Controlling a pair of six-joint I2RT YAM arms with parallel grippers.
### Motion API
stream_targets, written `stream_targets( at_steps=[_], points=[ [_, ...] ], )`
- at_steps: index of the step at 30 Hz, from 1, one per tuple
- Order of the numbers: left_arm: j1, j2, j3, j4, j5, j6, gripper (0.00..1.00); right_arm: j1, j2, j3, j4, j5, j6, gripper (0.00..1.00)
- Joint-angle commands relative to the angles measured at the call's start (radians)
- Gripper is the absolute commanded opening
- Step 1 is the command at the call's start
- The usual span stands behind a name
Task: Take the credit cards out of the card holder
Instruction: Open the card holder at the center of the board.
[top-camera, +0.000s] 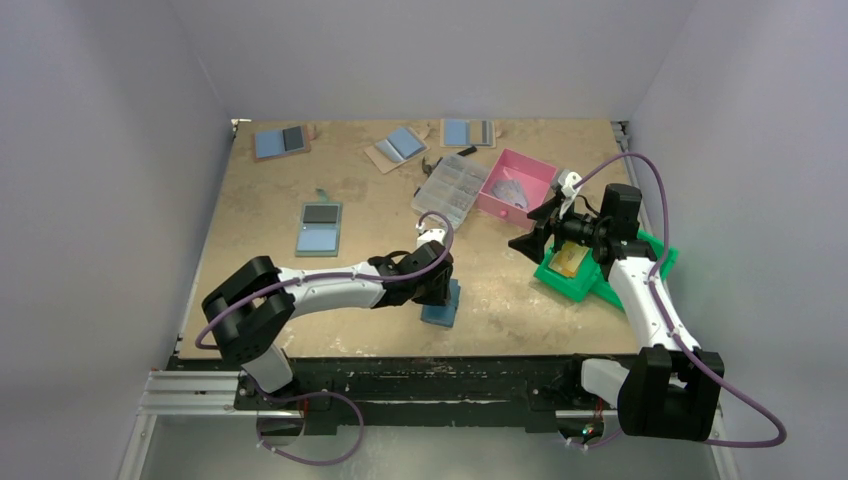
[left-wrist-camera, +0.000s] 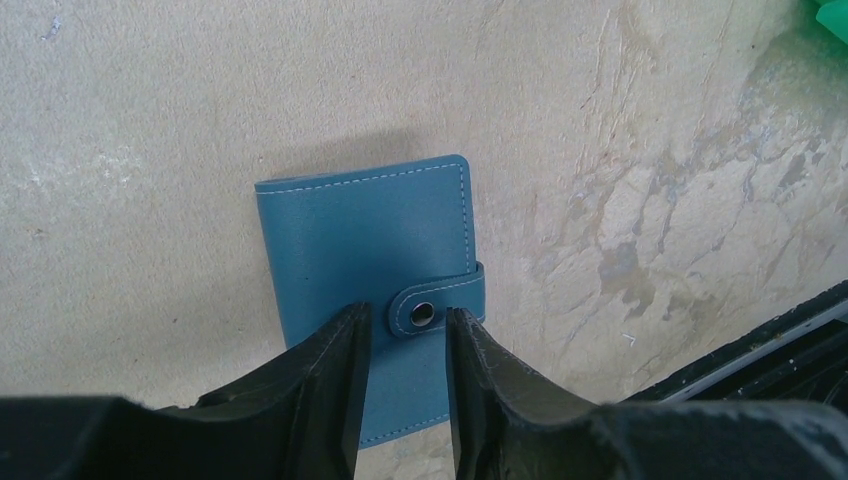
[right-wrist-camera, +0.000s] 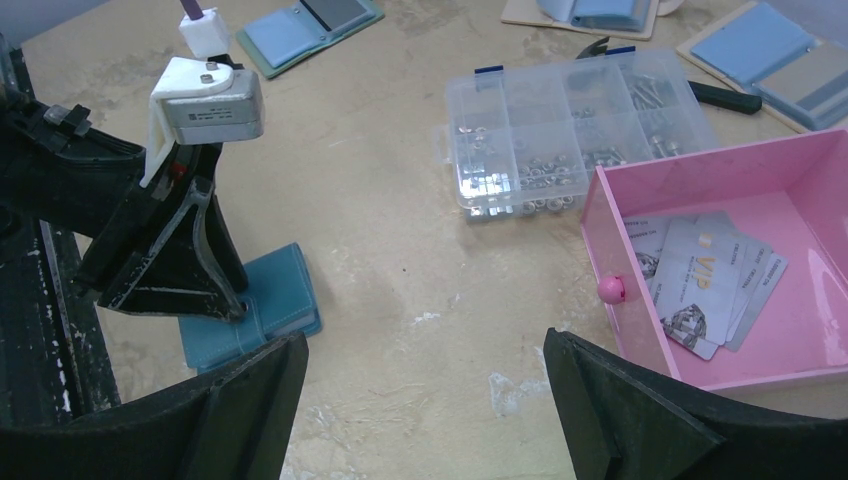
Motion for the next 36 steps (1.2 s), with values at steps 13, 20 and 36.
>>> stream_targets(
  at_steps=[13,20,36],
  points=[
    [-0.014,-0.007,0.048,0.004,0.014,-0.001,0.32,-0.005,-0.005,-0.008,0.011,-0.012,-0.016,0.99],
    [-0.014,0.014,0.041,0.018,0.013,-0.002,0.30,-0.005,-0.005,-0.010,0.012,-0.015,-0.016,0.99],
    [-0.013,-0.023,0.001,0.067,-0.046,-0.003,0.00,-0.005,-0.005,-0.011,0.012,-0.016,-0.015,0.99]
  ],
)
